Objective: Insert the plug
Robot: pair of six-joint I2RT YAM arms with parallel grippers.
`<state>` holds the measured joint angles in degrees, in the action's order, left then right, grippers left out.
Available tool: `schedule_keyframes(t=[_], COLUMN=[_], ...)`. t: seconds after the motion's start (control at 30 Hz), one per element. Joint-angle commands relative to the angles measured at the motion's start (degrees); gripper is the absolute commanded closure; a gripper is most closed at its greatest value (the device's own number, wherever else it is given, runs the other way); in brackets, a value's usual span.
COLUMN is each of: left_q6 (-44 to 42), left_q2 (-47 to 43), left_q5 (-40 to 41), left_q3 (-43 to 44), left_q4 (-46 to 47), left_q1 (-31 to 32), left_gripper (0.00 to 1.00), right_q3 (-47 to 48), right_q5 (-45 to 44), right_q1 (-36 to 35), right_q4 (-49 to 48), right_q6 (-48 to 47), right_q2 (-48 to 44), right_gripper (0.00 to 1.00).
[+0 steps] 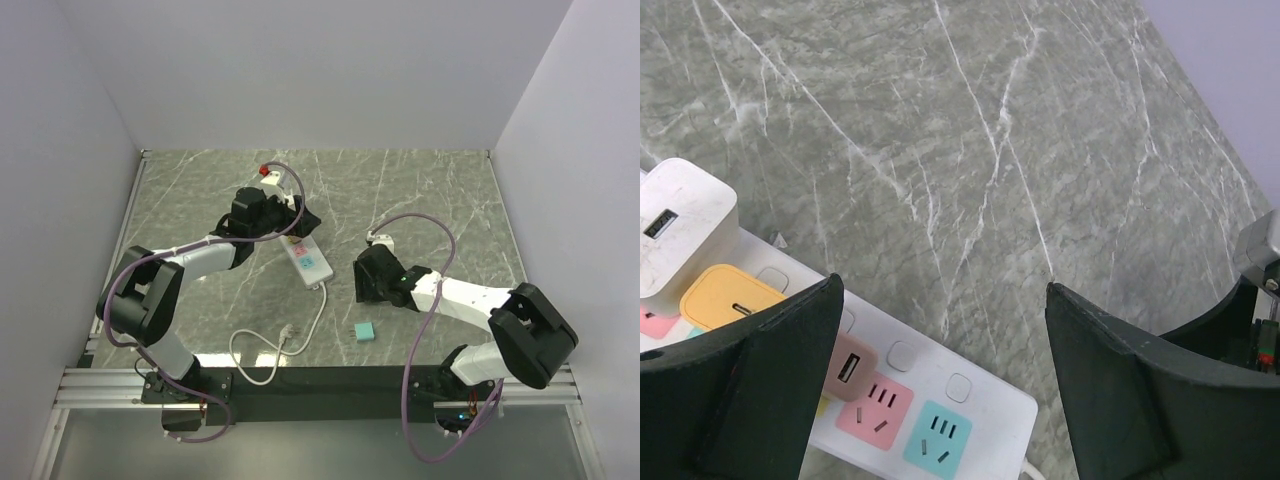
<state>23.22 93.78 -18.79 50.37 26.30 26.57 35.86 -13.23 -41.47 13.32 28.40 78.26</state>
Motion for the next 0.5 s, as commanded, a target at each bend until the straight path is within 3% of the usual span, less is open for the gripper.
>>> schedule_keyframes(t=[0.0,0.03,0.1,0.13,0.23,0.47], left_q6=[-0.2,-0.2,-0.1,-0.1,-0.5,3.8], left_q2=[-1.6,-1.5,-1.2,-1.1,-0.7,-0.7], left_q5=[-1.2,-1.4,-2.0,-2.8,-5.3,-19.3], left_q3=[0.3,0.3,0.4,0.3,-0.4,-4.4], left_q4=[2.0,2.1,2.3,2.5,4.1,11.5], left_q1=[0.3,0.3,0.4,0.4,0.5,0.5], left_gripper=[0.12,0.12,0.12,0.13,0.13,0.13], right_q3=[1.1,1.1,1.2,1.1,1.1,2.8], right_q5=[0.1,0.1,-0.4,-0.4,0.1,2.6], right_q1=[0.2,0.3,0.3,0.2,0.2,0.1], right_q4=[-0.3,-0.3,-0.4,-0.9,-2.1,-6.7], right_q6=[-0.3,-0.3,-0.3,-0.6,-1.4,-7.3], right_q2=[-0.9,-0.8,-0.9,-1.1,-1.5,-6.6], right_gripper=[0.32,0.33,0.45,0.56,0.66,0.73])
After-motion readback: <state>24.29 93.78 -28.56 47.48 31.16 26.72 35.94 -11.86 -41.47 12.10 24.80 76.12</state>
